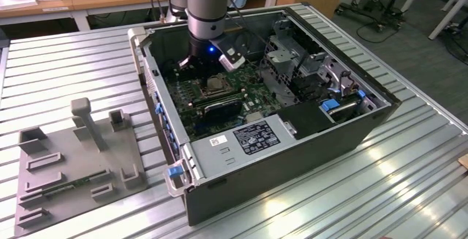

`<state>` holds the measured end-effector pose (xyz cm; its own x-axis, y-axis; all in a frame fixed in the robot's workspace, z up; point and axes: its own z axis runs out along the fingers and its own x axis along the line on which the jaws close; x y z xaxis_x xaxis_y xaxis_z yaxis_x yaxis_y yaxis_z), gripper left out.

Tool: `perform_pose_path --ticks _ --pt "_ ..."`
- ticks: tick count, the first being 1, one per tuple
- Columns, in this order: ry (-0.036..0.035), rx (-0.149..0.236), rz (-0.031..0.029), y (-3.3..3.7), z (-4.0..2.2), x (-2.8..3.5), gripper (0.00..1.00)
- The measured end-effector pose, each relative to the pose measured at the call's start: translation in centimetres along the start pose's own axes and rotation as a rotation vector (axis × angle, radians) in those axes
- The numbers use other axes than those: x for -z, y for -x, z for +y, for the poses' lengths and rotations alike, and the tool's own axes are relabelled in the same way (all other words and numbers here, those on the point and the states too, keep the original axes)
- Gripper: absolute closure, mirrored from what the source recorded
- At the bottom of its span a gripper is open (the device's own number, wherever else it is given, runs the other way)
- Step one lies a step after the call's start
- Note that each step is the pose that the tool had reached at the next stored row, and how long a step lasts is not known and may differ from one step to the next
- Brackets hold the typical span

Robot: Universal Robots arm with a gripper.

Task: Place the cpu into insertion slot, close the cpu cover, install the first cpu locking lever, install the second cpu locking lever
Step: 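Close the cpu cover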

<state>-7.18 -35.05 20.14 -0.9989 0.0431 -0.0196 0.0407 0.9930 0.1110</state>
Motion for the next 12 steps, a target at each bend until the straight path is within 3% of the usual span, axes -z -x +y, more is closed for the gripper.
perform_pose_path --ticks 12 --pt "-0.0002 0.000 0.0005 -0.01 -0.04 -0.24 0.89"
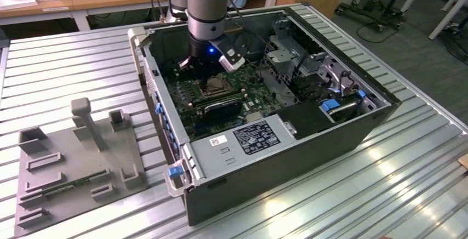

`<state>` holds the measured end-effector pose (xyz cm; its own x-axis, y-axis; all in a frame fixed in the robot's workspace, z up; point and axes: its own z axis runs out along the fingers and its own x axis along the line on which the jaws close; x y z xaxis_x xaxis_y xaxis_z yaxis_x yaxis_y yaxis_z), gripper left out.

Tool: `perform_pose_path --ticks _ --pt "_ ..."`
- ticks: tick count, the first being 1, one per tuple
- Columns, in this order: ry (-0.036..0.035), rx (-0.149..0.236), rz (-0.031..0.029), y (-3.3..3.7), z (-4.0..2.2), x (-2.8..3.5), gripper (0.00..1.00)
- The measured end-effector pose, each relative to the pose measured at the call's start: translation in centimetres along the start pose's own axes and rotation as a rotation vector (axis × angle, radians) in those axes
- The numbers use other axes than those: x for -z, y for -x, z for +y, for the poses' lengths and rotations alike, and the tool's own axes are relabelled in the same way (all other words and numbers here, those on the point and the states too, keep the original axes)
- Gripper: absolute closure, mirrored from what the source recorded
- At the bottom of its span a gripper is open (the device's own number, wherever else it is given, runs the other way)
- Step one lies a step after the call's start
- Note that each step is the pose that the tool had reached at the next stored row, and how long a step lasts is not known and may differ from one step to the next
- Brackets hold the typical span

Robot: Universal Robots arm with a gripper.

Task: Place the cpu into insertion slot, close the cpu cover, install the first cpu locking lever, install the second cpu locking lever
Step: 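Close the cpu cover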

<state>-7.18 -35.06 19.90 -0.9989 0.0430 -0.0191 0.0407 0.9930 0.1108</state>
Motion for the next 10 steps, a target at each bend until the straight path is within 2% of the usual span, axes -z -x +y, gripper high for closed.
perform_pose_path --ticks 10 --pt "0.0002 0.000 -0.0001 0.00 0.00 -0.05 0.89"
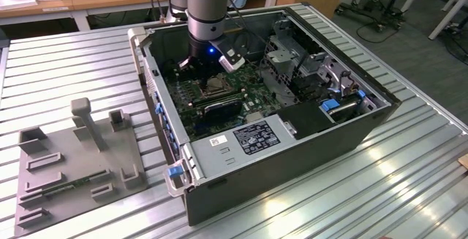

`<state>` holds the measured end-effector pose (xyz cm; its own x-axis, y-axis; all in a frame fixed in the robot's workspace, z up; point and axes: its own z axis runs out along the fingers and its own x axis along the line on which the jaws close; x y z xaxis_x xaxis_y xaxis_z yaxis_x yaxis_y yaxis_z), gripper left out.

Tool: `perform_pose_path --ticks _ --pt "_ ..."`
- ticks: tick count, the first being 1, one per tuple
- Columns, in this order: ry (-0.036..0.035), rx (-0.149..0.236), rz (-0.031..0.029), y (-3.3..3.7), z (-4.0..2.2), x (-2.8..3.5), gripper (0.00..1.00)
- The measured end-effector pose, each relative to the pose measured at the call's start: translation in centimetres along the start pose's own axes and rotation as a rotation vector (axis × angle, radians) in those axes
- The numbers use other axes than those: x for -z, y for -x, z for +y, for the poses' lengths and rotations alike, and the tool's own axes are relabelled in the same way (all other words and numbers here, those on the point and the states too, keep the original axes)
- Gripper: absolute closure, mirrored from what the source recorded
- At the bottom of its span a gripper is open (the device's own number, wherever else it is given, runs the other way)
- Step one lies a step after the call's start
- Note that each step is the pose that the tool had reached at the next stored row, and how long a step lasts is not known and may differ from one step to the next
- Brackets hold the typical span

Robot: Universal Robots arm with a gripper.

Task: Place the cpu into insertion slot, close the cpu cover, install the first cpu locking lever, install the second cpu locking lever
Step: 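Close the cpu cover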

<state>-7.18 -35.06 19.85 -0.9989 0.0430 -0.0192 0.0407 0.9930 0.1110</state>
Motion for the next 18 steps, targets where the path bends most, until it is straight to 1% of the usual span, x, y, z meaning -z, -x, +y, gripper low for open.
perform_pose_path --ticks 7,9,11,18 --pt "0.0002 0.000 -0.0001 0.00 0.00 -0.05 0.89" --pt "0.0016 0.000 -0.0010 0.02 0.04 0.09 0.89" --pt "-0.0001 0.000 -0.0001 0.01 0.06 0.49 0.89" --pt "0.0001 0.000 -0.0001 0.04 0.22 1.92 0.89"
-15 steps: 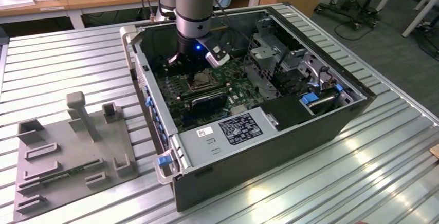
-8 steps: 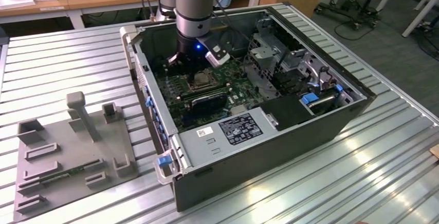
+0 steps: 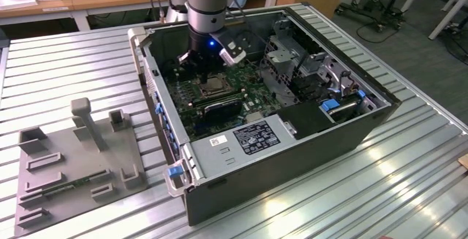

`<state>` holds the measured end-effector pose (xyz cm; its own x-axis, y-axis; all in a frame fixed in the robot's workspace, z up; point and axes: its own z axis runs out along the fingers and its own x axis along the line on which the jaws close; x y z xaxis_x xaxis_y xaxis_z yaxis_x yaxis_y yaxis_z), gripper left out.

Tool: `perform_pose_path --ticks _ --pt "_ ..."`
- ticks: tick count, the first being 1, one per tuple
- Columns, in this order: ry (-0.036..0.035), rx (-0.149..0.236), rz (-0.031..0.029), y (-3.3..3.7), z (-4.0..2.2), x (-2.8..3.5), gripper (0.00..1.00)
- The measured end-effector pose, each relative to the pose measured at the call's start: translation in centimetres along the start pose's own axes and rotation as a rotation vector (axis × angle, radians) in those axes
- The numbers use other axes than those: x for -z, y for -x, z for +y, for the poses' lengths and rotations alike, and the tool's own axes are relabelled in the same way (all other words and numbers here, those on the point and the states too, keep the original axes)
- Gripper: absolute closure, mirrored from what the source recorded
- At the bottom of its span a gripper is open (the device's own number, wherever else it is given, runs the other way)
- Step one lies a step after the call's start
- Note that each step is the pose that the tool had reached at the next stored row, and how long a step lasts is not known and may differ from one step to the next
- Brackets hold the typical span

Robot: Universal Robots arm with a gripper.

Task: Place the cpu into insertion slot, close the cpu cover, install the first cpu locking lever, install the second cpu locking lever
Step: 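Close the cpu cover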

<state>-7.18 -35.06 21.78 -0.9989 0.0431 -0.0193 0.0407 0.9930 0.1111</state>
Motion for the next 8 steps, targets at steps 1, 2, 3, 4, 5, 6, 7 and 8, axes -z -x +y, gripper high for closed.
perform_pose_path --ticks 1,2,3,4,5,6,7,8 --pt "-0.0001 0.000 0.0000 0.00 0.02 0.20 0.89" --pt "0.0000 0.000 0.0000 0.01 0.04 0.35 0.89" --pt "0.0000 0.000 0.0000 0.01 0.05 0.47 0.89" --pt "0.0001 0.000 0.0000 0.01 0.07 0.61 0.89" --pt "0.0002 0.000 -0.0001 0.02 0.09 0.76 0.89" --pt "0.0001 0.000 -0.0001 0.02 0.10 0.91 0.89" --pt "0.0000 0.000 0.0000 0.02 0.11 1.02 0.89" --pt "0.0001 0.000 -0.0001 0.02 0.12 1.07 0.89"
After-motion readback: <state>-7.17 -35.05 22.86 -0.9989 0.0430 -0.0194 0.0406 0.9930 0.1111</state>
